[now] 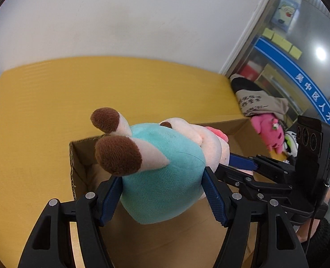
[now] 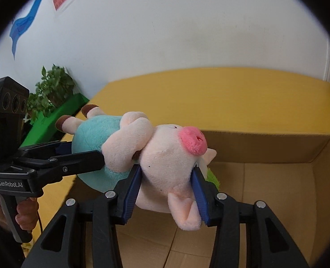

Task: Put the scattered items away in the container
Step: 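Lift the plush pig with both grippers and carry it over the box, then open both grippers to drop the plush pig into the box, then withdraw both grippers and move toward the clear phone case, then close the right gripper on the rim of the clear phone case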

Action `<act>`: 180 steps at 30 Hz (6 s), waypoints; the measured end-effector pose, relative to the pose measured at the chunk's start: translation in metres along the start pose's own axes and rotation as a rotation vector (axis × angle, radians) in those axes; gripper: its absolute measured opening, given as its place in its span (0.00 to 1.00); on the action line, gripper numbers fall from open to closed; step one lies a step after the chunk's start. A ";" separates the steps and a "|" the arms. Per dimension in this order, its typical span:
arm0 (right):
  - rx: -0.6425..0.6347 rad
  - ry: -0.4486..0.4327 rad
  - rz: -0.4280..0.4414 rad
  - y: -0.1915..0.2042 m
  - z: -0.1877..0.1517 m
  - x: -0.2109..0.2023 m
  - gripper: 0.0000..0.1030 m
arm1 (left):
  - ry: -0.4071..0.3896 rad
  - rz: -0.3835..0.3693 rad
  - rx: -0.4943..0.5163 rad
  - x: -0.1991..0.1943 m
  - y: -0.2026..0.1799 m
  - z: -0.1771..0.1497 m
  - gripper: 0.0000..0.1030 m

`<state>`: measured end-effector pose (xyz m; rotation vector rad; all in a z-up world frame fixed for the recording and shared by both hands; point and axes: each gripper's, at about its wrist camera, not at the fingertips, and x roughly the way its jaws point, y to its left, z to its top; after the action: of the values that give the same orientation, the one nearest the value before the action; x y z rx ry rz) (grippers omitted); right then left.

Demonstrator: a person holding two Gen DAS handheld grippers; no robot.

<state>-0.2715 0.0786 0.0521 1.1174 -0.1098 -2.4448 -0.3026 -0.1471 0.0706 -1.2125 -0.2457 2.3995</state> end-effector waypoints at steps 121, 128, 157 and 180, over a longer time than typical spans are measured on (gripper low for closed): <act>-0.068 -0.066 -0.057 -0.040 -0.241 -0.250 0.78 | -0.264 0.356 0.028 -0.137 -0.229 -0.286 1.00; -0.066 -0.018 -0.075 -0.050 -0.245 -0.233 0.78 | -0.218 0.344 -0.014 -0.118 -0.208 -0.291 1.00; -0.172 0.164 0.086 0.016 -0.251 -0.163 0.77 | -0.080 0.272 -0.203 -0.098 -0.141 -0.323 0.91; -0.223 0.232 0.027 0.049 -0.241 -0.117 0.05 | 0.010 0.246 -0.295 -0.092 -0.122 -0.342 0.15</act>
<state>-0.0093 0.1112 -0.0154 1.2767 0.2124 -2.2199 0.0559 -0.0938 -0.0262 -1.4585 -0.4880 2.6350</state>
